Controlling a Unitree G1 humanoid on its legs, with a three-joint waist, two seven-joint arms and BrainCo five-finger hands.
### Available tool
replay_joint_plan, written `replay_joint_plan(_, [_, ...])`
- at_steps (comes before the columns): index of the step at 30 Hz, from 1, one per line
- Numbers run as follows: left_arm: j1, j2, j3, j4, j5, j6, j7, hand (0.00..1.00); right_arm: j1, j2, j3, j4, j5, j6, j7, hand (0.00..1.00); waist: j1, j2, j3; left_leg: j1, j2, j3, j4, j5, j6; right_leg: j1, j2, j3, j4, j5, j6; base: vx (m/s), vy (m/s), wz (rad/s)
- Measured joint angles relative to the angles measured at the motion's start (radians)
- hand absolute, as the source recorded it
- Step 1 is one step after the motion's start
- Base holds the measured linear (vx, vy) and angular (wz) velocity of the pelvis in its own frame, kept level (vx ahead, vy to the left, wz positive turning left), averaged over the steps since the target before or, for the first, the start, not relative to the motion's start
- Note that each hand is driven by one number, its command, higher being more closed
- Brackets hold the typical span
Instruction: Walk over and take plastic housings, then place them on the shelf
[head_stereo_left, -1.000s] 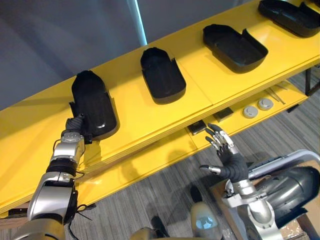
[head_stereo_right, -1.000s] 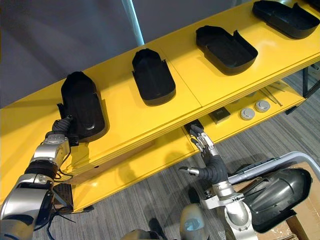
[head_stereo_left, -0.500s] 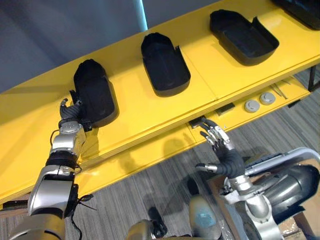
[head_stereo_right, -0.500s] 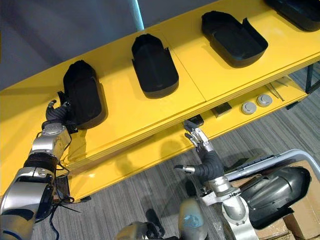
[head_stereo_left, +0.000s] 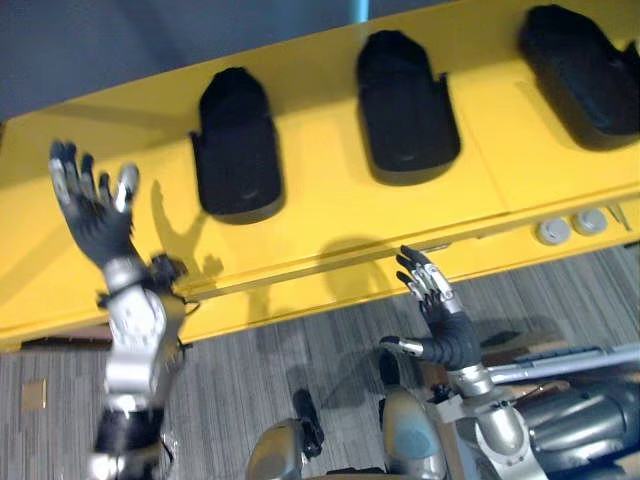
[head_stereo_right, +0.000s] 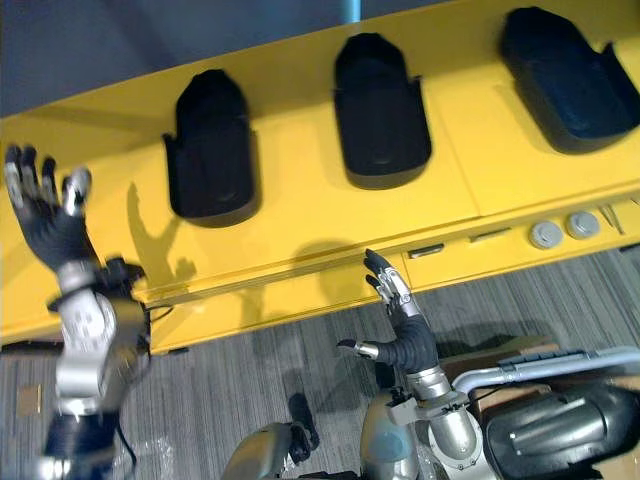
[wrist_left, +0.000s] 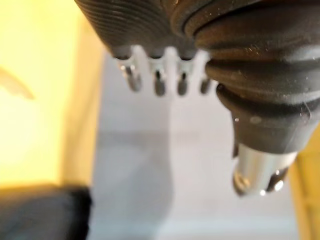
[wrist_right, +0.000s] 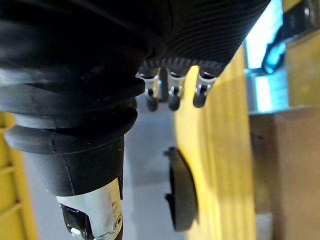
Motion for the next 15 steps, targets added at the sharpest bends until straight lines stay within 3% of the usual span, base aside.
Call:
replay_joint_plan(3, [0.069,-0.030,-0.019,-0.042,0.036,-0.093,-0.026,0.00,0.019,0.004,0.000,0.000,-0.017,-0.001,-0.018,0.00,0.010,0.000,0.000,0.000,-0.007,-0.024,0.005,-0.001,0.001,0.015,-0.010,-0.020,0.001,-0.005,0.001,0.00,0.017,0.19])
replay_joint_plan(8, [0.092,-0.030,-0.049,-0.084,0.115,-0.185,-0.074,0.00,0.023,0.005,0.001,-0.001,-0.017,-0.016,-0.044,0.00,0.012,-0.002,0.001,-0.007,-0.007,-0.024,0.034,-0.016,0.011,0.024,-0.014,-0.023,0.002,-0.006,0.002,0.00,0.005,0.03])
replay_joint_plan(11, [0.090,-0.030,-0.057,-0.093,0.139,-0.226,-0.083,0.00,0.034,0.013,0.003,-0.001,-0.018,-0.038,-0.053,0.00,0.012,-0.003,0.001,-0.009,-0.008,-0.024,0.033,-0.018,0.012,0.026,-0.015,-0.025,-0.002,-0.006,0.003,0.00,0.000,0.00])
replay_joint_plan(15, [0.088,-0.030,-0.124,-0.109,0.132,-0.238,-0.099,0.00,0.042,0.021,0.026,-0.002,-0.019,-0.067,-0.073,0.00,0.014,-0.010,-0.008,0.013,-0.006,-0.023,0.027,-0.017,0.011,0.051,-0.011,-0.026,-0.014,-0.005,0.003,0.03,-0.003,-0.01])
